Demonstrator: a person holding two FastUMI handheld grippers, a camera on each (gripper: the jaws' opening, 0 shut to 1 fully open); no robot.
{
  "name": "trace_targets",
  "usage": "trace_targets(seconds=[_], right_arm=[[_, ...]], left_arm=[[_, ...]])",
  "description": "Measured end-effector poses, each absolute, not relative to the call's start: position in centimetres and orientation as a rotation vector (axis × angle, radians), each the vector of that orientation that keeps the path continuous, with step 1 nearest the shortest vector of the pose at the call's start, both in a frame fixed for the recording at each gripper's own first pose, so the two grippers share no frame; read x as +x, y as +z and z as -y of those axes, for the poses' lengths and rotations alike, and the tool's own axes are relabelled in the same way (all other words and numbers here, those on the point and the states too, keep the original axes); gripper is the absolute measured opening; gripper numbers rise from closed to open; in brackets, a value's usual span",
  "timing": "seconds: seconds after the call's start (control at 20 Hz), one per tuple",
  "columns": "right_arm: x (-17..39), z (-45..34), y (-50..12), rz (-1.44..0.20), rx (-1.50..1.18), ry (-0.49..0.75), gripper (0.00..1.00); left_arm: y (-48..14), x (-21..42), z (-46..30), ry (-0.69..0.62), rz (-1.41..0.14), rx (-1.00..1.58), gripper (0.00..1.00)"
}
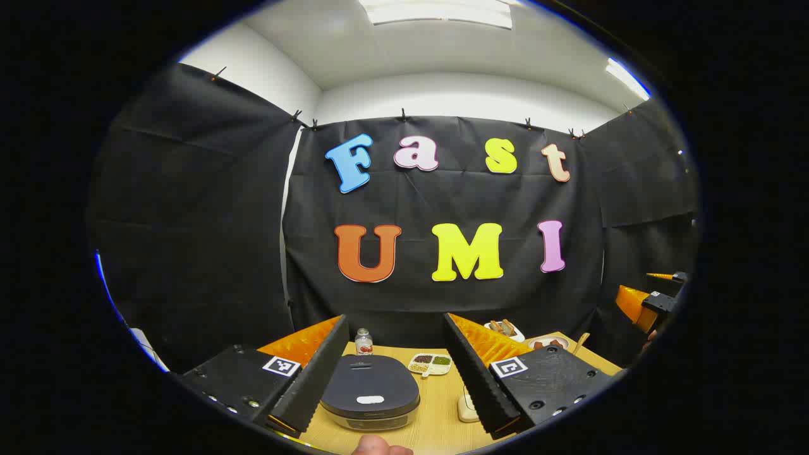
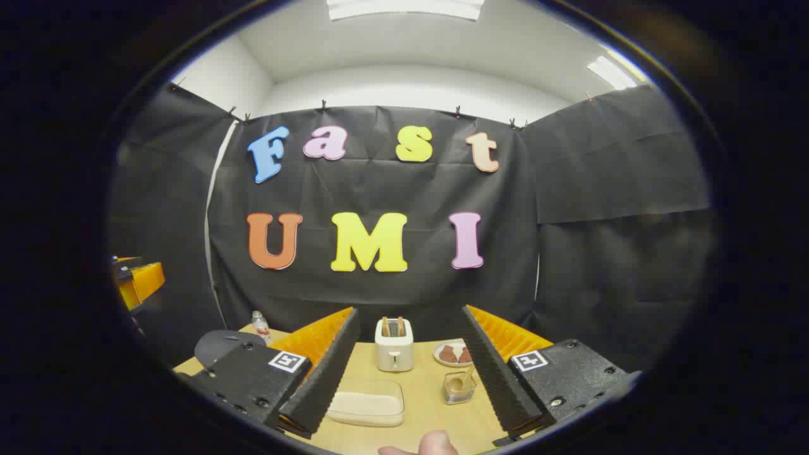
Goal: Close the left gripper, press the button to open the rice cooker; take a wooden spoon from the chopstick holder with the right hand, scoop a spoonful of rice and pour it into the rice cooker, then put the wooden spoon back into the chopstick holder.
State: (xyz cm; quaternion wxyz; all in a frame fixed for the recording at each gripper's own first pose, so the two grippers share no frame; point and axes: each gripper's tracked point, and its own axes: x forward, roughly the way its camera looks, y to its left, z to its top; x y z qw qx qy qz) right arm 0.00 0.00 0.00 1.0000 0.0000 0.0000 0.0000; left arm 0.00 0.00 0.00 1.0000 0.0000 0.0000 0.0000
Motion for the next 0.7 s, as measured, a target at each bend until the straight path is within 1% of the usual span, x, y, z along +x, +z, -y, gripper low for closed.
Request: trace_targets(seconds=[0.7], right_arm=[[-0.9,-0.1,0.0,0.009,-0.021,0.015,1.00]], left_arm=[[-0.3,-0.7,0.0,-0.005,-0.020,0.022,0.94]])
